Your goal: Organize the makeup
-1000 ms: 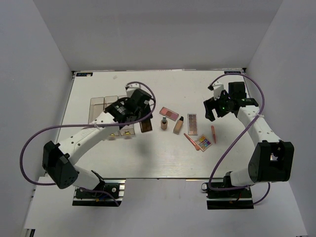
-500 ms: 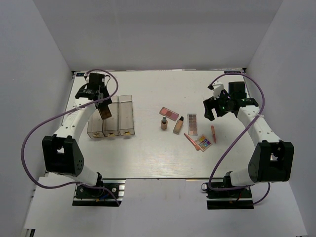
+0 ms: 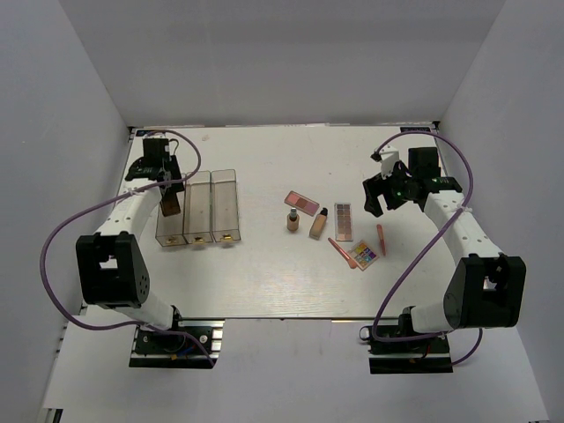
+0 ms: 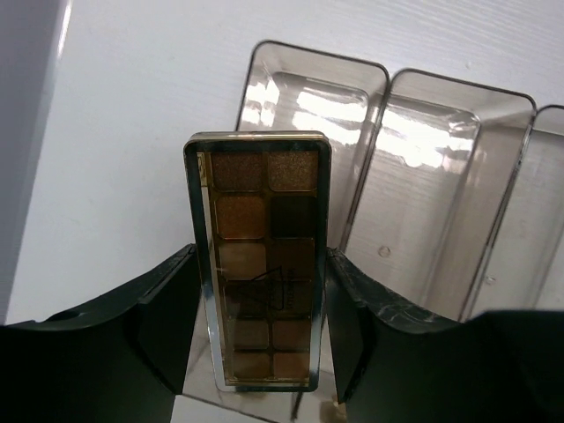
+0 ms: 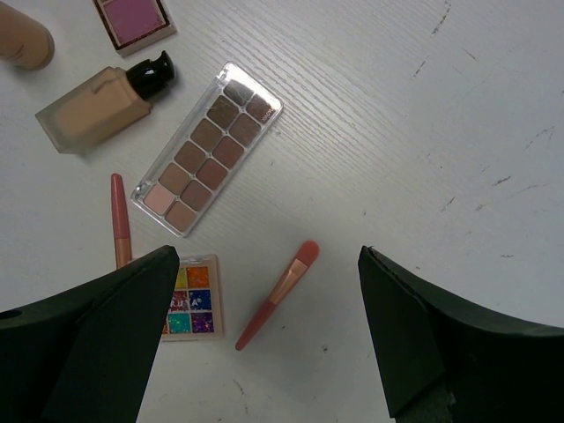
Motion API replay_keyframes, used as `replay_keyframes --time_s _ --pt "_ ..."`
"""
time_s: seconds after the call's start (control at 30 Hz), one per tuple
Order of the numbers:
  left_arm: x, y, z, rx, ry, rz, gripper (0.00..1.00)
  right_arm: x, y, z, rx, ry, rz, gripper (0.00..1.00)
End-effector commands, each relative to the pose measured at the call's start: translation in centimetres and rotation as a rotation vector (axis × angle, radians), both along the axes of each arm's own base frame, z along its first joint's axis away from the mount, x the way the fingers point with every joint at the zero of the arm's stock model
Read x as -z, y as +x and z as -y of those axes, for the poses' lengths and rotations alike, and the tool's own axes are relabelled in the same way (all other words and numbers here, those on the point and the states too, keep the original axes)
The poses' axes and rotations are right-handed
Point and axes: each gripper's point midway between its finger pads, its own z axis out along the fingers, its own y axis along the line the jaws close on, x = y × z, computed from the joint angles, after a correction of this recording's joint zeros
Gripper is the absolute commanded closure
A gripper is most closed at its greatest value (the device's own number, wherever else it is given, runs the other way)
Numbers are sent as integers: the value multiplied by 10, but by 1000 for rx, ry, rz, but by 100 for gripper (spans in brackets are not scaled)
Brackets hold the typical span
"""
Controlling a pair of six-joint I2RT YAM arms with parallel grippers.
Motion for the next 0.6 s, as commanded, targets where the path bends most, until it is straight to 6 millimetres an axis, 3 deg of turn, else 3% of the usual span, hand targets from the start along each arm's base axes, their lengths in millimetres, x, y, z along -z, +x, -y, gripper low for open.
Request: replay_keyframes --time_s 0.0,0.13,0.3,0.57 --pt "-11 13 -13 46 69 57 77 -9 1 -3 -19 19 28 12" --pt "12 19 -2 136 28 28 80 -9 2 -3 -20 20 21 12" --pt "24 17 1 192 36 9 78 -11 5 -3 -20 16 27 12" --pt "33 4 -13 122 87 -18 54 -8 8 -6 -24 29 11 11"
